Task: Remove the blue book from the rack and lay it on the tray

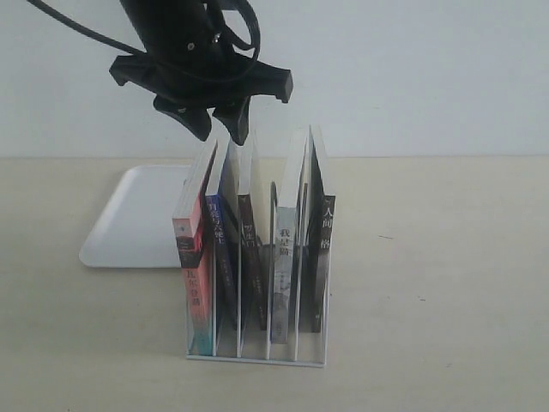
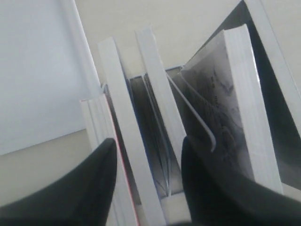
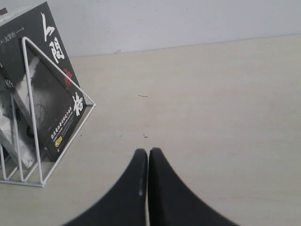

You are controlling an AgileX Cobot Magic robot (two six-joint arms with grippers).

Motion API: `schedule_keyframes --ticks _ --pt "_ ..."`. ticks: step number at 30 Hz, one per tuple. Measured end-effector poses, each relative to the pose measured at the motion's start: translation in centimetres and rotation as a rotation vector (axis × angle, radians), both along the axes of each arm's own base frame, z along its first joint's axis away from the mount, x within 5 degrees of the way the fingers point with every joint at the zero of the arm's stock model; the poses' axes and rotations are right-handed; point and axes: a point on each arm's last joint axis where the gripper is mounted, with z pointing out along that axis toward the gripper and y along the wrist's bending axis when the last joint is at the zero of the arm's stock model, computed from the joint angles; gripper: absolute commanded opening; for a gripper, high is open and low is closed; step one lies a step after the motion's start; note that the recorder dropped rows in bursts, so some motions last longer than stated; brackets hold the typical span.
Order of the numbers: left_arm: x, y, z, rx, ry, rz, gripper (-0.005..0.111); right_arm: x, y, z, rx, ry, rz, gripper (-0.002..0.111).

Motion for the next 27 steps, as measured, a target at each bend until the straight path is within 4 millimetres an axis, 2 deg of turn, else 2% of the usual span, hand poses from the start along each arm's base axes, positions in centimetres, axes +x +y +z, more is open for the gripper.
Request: schedule_keyframes --ticks 6,15,19,27 --pt "-0.1 -0.2 0.0 -0.022 0.017 -0.005 0.043 0.0 0.0 0.0 0.0 0.0 0.0 0.0" --pt "-0.1 0.5 -1.8 0.017 0.065 0.003 0.043 0.0 0.0 0.0 0.0 0.0 0.0 0.0" --pt "0.0 0.9 -1.8 0.019 0.067 0.011 0.043 0.0 0.0 0.0 0.0 0.0 0.0 0.0" --pt "-0.2 0.5 -1.8 -0.038 0.087 -0.013 0.043 0.0 0.0 0.0 0.0 0.0 0.0 0.0"
